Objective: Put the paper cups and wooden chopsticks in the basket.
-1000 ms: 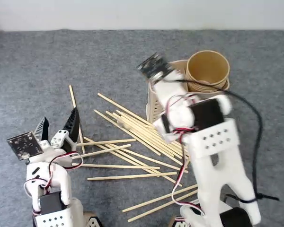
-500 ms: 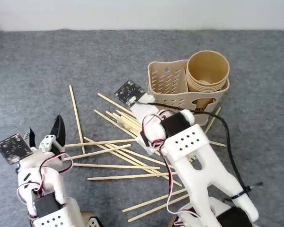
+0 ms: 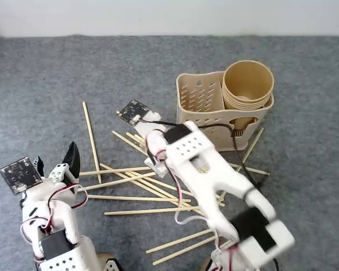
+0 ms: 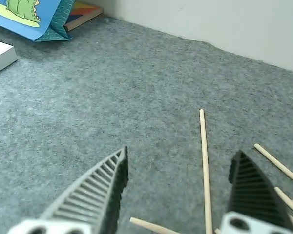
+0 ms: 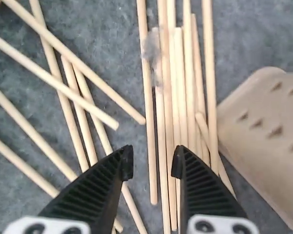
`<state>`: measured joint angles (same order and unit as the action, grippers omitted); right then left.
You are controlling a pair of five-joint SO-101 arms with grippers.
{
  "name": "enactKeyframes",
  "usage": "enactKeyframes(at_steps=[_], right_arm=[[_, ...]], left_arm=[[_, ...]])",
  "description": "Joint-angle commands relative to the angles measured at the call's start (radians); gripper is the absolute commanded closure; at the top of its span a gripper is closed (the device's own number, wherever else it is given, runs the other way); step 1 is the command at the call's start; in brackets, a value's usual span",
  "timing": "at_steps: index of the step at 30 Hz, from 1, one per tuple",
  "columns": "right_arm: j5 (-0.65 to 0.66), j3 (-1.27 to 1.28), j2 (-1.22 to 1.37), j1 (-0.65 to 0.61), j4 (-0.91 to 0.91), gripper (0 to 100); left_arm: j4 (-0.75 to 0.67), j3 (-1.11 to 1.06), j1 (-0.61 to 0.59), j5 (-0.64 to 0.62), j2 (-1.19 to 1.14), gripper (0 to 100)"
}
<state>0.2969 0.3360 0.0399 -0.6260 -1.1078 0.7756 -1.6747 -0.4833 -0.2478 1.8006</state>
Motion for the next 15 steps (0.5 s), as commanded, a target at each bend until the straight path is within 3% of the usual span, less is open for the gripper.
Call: enactKeyframes(at_steps=[1, 15], right_arm=[[-0.023, -0.132, 0.107, -0.013, 0.022, 84.7], [-0.057, -0.413, 0.427, -0.013, 0.024, 84.7]], left_arm=[[-0.011, -0.002, -0.003, 0.011, 0.017, 68], [-0.008, -0.008, -0.008, 0.011, 0.017, 68]])
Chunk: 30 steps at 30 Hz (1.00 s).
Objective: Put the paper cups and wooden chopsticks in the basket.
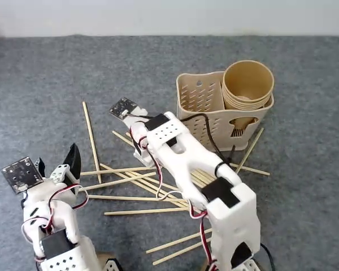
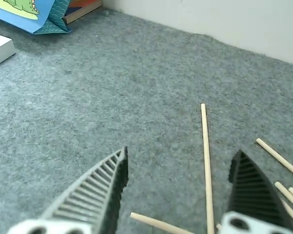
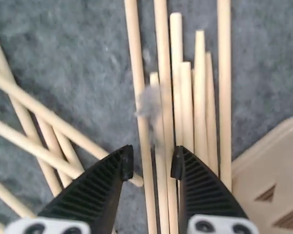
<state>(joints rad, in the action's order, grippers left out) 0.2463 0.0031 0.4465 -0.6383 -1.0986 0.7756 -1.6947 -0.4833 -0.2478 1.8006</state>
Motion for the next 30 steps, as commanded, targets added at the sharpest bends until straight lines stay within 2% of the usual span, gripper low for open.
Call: enactKeyframes(at_steps=[1, 4, 10, 19, 30], right_arm=[[-0.006, -0.089, 0.042, -0.001, 0.015, 84.7], [-0.005, -0.107, 0.091, -0.004, 0.008, 85.4], [-0.005, -0.112, 0.11, -0.005, 0.015, 99.3], [-0.003, -0.112, 0.059, -0.004, -0.008, 99.1], [-0.002, -0.112, -0.331, -0.005, -0.217, 99.1]], left_arm=[[-0.008, 0.012, -0.008, 0.011, 0.017, 68], [0.002, 0.012, -0.008, 0.011, 0.017, 68], [0.003, 0.012, -0.008, 0.011, 0.017, 68], [0.003, 0.012, -0.005, 0.011, 0.017, 68], [0.002, 0.012, -0.005, 0.011, 0.017, 68]])
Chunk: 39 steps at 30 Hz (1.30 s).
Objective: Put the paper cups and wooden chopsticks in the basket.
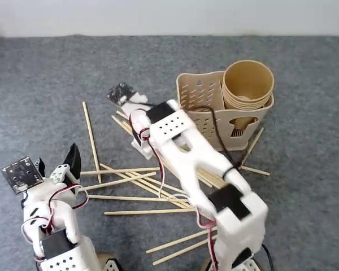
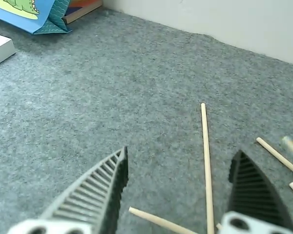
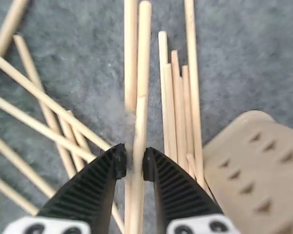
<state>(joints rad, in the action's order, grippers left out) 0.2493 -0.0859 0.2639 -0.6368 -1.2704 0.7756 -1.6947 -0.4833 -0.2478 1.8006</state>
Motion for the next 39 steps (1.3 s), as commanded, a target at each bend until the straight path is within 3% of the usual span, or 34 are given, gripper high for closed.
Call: enactKeyframes(at_steps=[1, 10, 20, 24, 39], right_arm=[[-0.005, -0.023, -0.179, -0.007, -0.059, 99.1], [-0.008, -0.035, -0.463, -0.007, -0.088, 99.1], [-0.052, -0.269, -0.547, -0.001, -0.088, 99.1], [-0.055, -0.333, -0.547, 0.01, -0.027, 99.1], [-0.057, -0.374, -0.545, 0.236, 0.34, 99.1]], left_arm=[[0.002, 0.012, -0.005, 0.011, 0.017, 68], [0.002, 0.012, -0.005, 0.011, 0.017, 68], [0.002, 0.012, -0.005, 0.011, 0.017, 68], [0.003, 0.012, -0.005, 0.011, 0.017, 68], [0.002, 0.012, -0.005, 0.011, 0.017, 68]])
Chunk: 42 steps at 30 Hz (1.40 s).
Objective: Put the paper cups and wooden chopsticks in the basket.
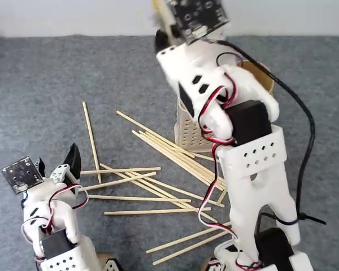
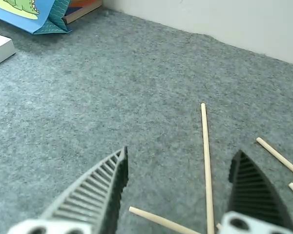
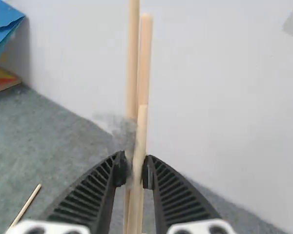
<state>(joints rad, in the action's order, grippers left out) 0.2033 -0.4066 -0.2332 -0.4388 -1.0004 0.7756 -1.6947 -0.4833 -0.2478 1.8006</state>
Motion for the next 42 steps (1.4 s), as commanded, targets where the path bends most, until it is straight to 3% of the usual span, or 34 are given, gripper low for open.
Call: enactKeyframes(at_steps=[1, 16, 23, 27, 32, 37, 42], right_arm=[[-0.011, -0.054, -0.048, 0.044, 0.088, 99.1], [-0.012, -0.051, 0.113, 0.11, 0.243, 99.1], [-0.023, -0.048, 0.116, 0.11, 0.073, 99.1], [-0.107, -0.041, 0.122, 0.111, -0.016, 99.1], [-0.117, 0.048, 0.113, 0.111, -0.028, 97.6], [-0.118, 0.084, 0.111, 0.13, -0.033, 87.8], [-0.118, 0.089, 0.087, 0.131, -0.036, 90.0]], left_arm=[[0.002, 0.012, -0.005, 0.011, 0.017, 68], [0.003, 0.012, -0.005, 0.011, 0.017, 68], [0.002, 0.012, -0.005, 0.011, 0.017, 68], [0.002, 0.012, -0.005, 0.011, 0.017, 68], [0.003, 0.012, -0.006, 0.011, 0.017, 68], [0.003, 0.012, -0.008, 0.011, 0.017, 68], [0.003, 0.012, -0.008, 0.011, 0.017, 68]])
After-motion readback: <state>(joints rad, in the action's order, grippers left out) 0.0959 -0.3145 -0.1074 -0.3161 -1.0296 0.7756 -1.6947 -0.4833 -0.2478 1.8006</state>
